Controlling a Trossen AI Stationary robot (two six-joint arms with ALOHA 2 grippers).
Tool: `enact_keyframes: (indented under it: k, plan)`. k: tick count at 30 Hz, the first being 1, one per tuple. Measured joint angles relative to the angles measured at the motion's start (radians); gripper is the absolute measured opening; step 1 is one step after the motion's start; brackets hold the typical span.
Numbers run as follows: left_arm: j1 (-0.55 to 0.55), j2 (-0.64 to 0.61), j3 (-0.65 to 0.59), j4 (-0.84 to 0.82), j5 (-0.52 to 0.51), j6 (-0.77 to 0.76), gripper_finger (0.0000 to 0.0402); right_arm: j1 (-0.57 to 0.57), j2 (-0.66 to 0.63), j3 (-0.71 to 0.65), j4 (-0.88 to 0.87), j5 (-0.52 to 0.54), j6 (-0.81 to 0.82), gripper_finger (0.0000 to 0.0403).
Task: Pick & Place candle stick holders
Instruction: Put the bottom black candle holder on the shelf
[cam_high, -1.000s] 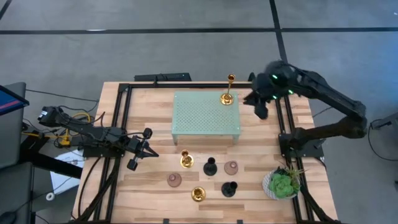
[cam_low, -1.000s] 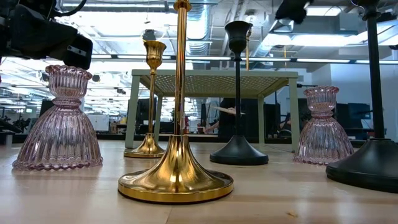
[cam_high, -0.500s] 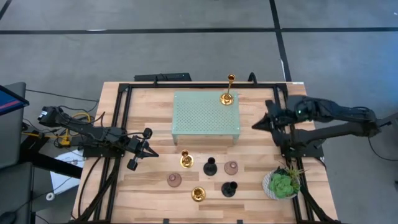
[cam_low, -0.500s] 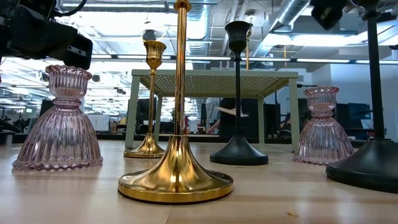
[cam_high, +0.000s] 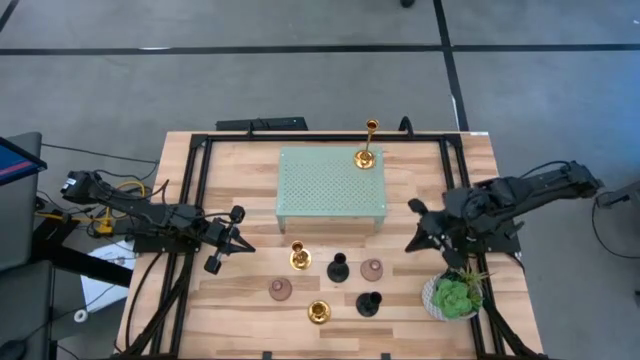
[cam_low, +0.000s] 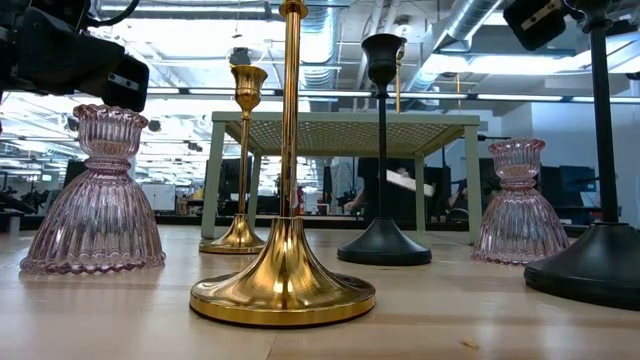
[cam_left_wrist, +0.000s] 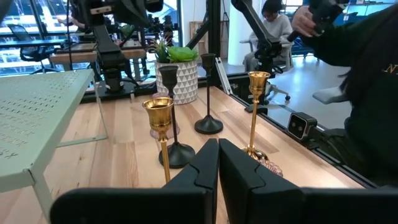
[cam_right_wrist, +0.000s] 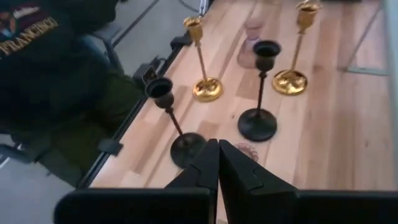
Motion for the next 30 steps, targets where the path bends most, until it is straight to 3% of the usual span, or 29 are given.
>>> enact_keyframes:
  k: [3, 11, 24, 30]
  plan:
    - [0.000, 0.000, 0.000, 0.000, 0.000, 0.000, 0.0012, 0.002, 0.054, 0.000, 0.047, 0.053, 0.004, 0.0001]
    - [0.000, 0.000, 0.000, 0.000, 0.000, 0.000, 0.0012, 0.017, 0.202, 0.000, 0.068, 0.053, 0.094, 0.0000]
    - [0.000, 0.000, 0.000, 0.005, 0.000, 0.000, 0.0012, 0.223, 0.372, 0.000, 0.164, 0.053, 0.063, 0.0000]
    - [0.000, 0.000, 0.000, 0.007, 0.000, 0.000, 0.0012, 0.227, 0.445, 0.000, 0.217, 0.057, 0.206, 0.0000]
